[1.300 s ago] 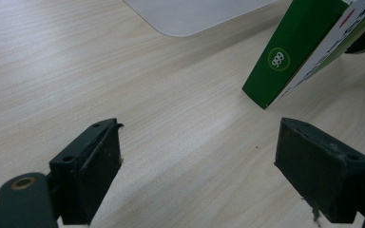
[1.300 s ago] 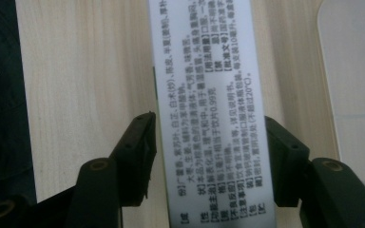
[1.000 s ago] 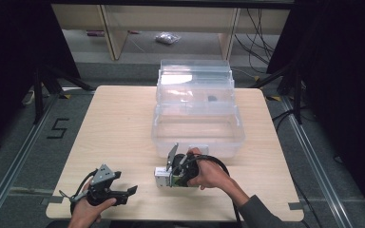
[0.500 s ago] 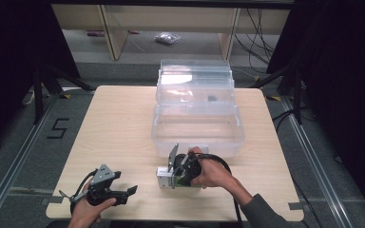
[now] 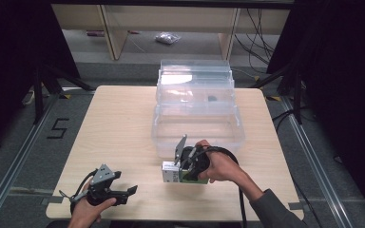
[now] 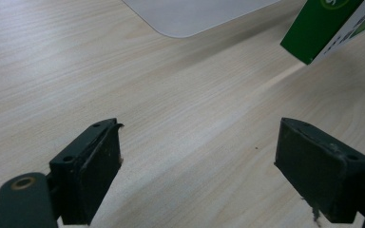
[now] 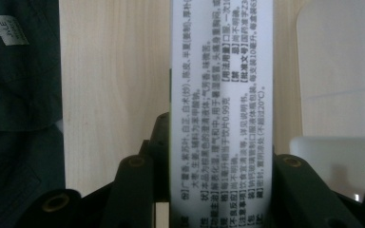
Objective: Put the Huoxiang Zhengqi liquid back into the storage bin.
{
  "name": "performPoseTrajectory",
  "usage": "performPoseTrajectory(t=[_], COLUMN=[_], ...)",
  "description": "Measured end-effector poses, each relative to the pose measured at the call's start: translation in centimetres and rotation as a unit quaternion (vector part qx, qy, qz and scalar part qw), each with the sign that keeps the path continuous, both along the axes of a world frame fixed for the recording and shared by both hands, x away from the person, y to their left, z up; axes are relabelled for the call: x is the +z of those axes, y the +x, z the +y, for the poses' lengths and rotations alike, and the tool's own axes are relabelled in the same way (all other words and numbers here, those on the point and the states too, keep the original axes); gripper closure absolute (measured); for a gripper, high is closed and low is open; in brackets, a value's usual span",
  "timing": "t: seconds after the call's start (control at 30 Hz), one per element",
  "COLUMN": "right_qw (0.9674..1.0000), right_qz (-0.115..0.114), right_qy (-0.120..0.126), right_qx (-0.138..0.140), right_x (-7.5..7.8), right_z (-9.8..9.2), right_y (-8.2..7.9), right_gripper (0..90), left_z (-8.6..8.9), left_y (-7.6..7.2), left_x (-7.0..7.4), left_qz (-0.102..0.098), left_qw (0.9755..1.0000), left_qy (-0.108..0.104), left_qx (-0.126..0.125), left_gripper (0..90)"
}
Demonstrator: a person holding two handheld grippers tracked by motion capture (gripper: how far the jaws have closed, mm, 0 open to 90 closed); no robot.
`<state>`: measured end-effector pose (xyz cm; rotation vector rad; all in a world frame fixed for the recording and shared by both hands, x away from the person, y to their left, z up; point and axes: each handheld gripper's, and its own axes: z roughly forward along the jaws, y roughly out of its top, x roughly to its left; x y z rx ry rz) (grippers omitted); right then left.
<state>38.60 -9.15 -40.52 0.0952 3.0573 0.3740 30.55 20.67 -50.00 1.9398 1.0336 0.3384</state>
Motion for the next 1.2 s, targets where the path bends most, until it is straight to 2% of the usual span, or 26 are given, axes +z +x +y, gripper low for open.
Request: performPoseTrajectory(t=[0.07,0.1,0.13,0.17,0.23,0.27,0.33,0.4,0.43,0.5,0.53,0.57,0.63,0.8,0.87,0.9,0.93,0.97,1.03,1.07,1.1,1.13,1.17,1.2], right_qw=[1.0,0.9999,0.9999,1.0,0.9998,0.9999,0.9998,0.9997,0.9993,0.9995,0.9992,0.9994,0.9996,0.9991,0.9988,0.9991,0.9986,0.999,0.9986,0.9983,0.9983,0.9988,0.9983,0.998], right_qz=[0.0,0.002,0.002,-0.003,0.002,-0.008,-0.004,-0.005,-0.002,0.0,-0.001,0.001,-0.005,0.0,-0.004,-0.008,-0.007,-0.011,-0.006,-0.013,-0.013,-0.016,-0.008,-0.011], right_qy=[0.0,0.0,0.0,0.003,0.003,0.009,0.006,0.011,0.006,0.01,0.009,0.018,0.009,0.017,0.014,0.014,0.015,0.017,0.019,0.017,0.017,0.021,0.019,0.014], right_qx=[-0.001,-0.013,-0.013,-0.001,-0.02,0.004,-0.021,-0.019,-0.036,-0.031,-0.039,-0.031,-0.027,-0.038,-0.048,-0.04,-0.05,-0.04,-0.05,-0.054,-0.054,-0.04,-0.054,-0.061], right_x=[0.4,0.9,0.9,1.0,1.5,1.7,2.3,2.4,2.6,2.9,3.2,3.2,3.5,4.4,4.9,5.2,5.4,5.6,6.1,6.4,6.4,6.5,6.6,6.8], right_z=[-0.3,-0.6,-0.6,-0.8,-1.2,-1.4,-2.0,-2.2,-2.3,-2.7,-2.9,-3.0,-3.2,-3.9,-4.3,-4.4,-4.6,-4.7,-5.0,-5.4,-5.4,-5.5,-5.6,-5.7], right_y=[0.0,0.0,0.0,0.2,0.1,0.5,0.4,0.5,0.3,0.6,0.5,0.6,0.7,0.6,0.5,0.7,0.6,0.8,0.8,0.9,0.9,1.2,1.1,1.1], right_gripper=[65.4,65.4,65.4,65.4,65.4,65.4,65.4,65.4,65.4,65.4,65.4,65.4,65.4,65.4,65.4,65.4,65.4,65.4,65.4,65.4,65.4,65.4,65.3,65.4], left_z=[0.0,0.0,0.0,0.0,0.0,0.0,0.0,0.0,0.0,0.0,0.0,0.0,0.0,-0.1,0.0,0.0,0.0,0.0,-0.1,0.0,0.0,0.0,0.0,0.0], left_y=[0.0,0.0,0.0,0.0,0.0,0.0,0.0,0.0,0.0,0.0,0.0,0.0,0.0,0.0,0.0,0.0,0.0,0.0,0.0,0.0,0.0,0.0,0.0,0.0], left_x=[0.0,0.0,0.0,0.0,0.0,-0.1,-0.1,-0.1,-0.1,-0.1,-0.1,-0.1,-0.1,-0.1,-0.1,-0.1,-0.1,-0.1,-0.1,-0.2,-0.2,-0.2,-0.2,-0.2], left_qz=[-0.001,-0.001,-0.001,0.0,-0.001,-0.001,-0.001,-0.001,-0.001,-0.001,-0.001,-0.001,-0.001,-0.001,-0.003,-0.003,-0.002,-0.002,-0.002,-0.001,-0.001,-0.001,-0.001,-0.001], left_qw=[1.0,1.0,1.0,1.0,1.0,1.0,1.0,1.0,1.0,1.0,1.0,1.0,1.0,1.0,1.0,1.0,1.0,1.0,1.0,1.0,1.0,1.0,1.0,1.0], left_qy=[-0.001,0.0,0.0,0.0,-0.001,-0.001,-0.001,-0.001,-0.001,-0.001,-0.001,-0.001,-0.001,-0.004,-0.002,-0.001,-0.001,-0.003,-0.004,-0.002,-0.002,-0.003,-0.003,-0.003], left_qx=[0.0,0.0,0.0,0.0,0.0,-0.001,-0.001,0.0,-0.001,-0.001,-0.001,-0.001,0.0,0.004,0.003,0.003,0.003,0.004,0.004,0.004,0.004,0.004,0.005,0.005], left_gripper=[14.7,14.7,14.7,14.7,14.7,14.7,14.7,14.7,14.7,14.7,14.7,14.7,14.7,14.7,14.7,14.7,14.7,14.7,14.7,14.8,14.7,14.7,14.7,14.7])
